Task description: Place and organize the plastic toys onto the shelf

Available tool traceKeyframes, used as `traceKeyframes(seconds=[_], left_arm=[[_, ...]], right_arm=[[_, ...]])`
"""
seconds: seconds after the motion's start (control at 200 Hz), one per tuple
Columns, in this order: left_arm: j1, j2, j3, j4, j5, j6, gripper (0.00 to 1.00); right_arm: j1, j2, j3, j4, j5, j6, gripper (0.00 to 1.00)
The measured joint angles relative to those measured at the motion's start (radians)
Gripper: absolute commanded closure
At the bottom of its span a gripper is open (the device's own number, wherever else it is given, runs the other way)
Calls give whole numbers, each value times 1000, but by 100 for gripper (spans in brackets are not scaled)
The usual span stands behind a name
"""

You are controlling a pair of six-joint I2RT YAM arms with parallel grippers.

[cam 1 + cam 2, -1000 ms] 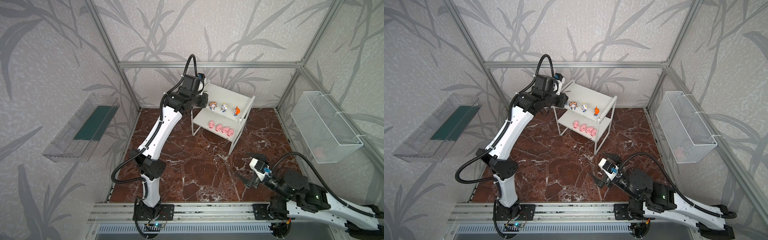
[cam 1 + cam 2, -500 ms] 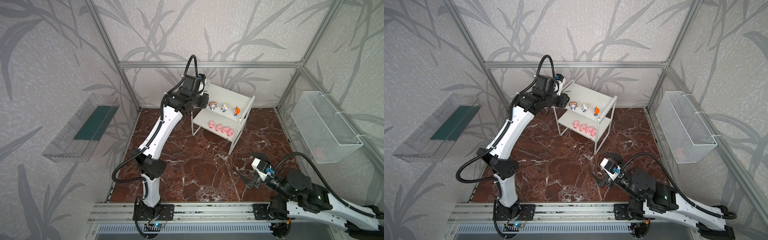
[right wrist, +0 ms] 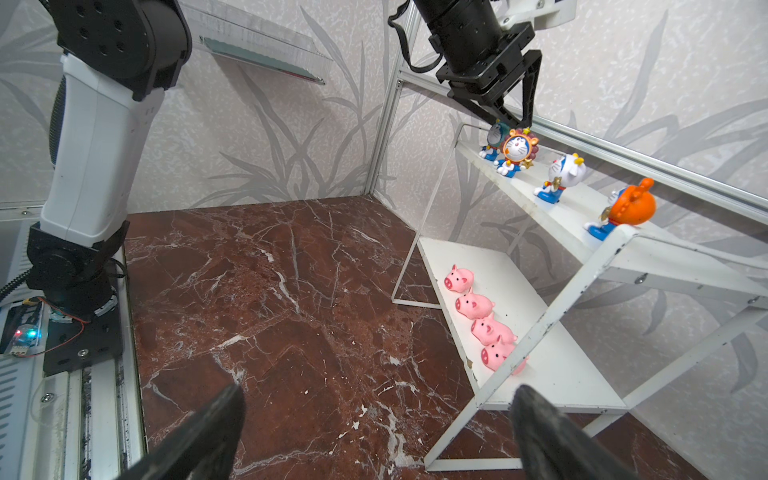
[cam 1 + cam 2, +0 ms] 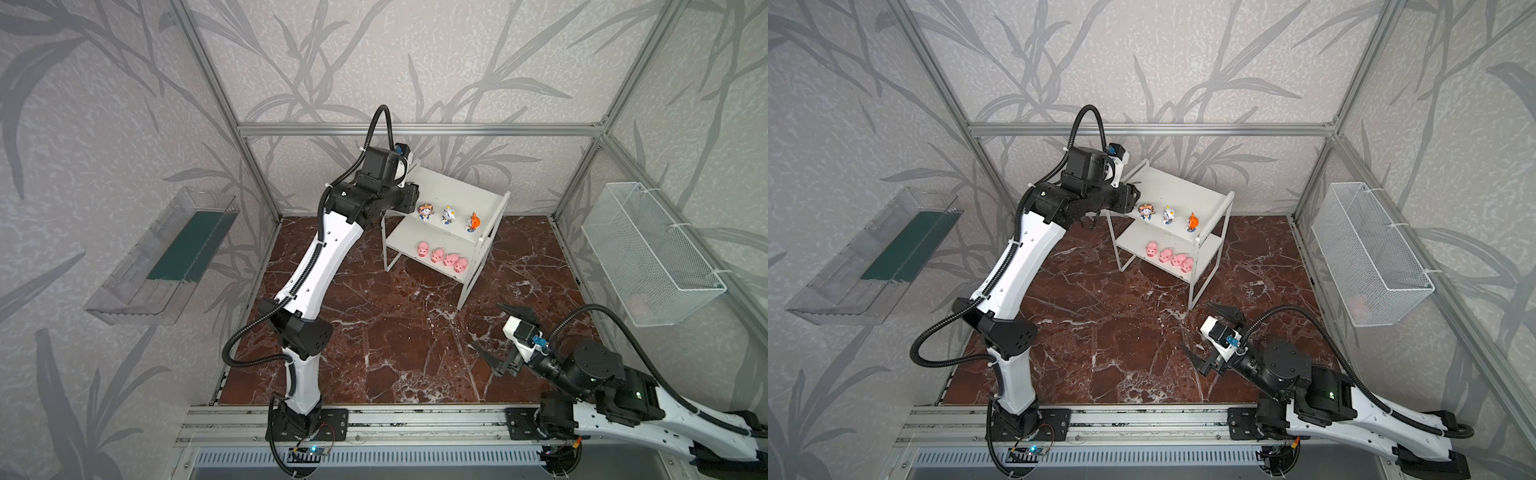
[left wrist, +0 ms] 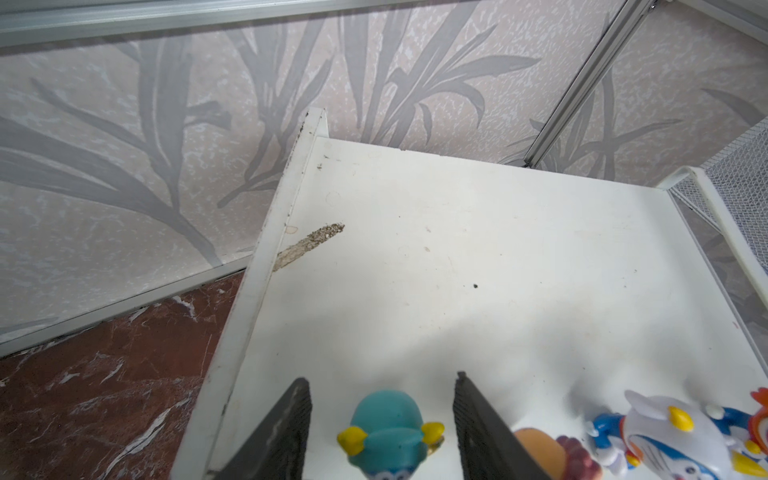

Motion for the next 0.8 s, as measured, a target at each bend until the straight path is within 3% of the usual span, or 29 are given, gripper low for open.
traceKeyframes(seconds=[0.27,0.485,0.62,0.8], left_arm=[[9,-5,20,-2,7,0,35],[25,-108,-92,27,-23,-1,20],[54,-289,-331,110,-78,-11,8],[143,-558,-712,241,-190,-64,4]], right_arm=[[0,16,0,1,24,0,1],[-24,113,3,1,158,59,1],[-173,243,61,-86,203,197,1],[-536,289,76,-208,148,408,1]])
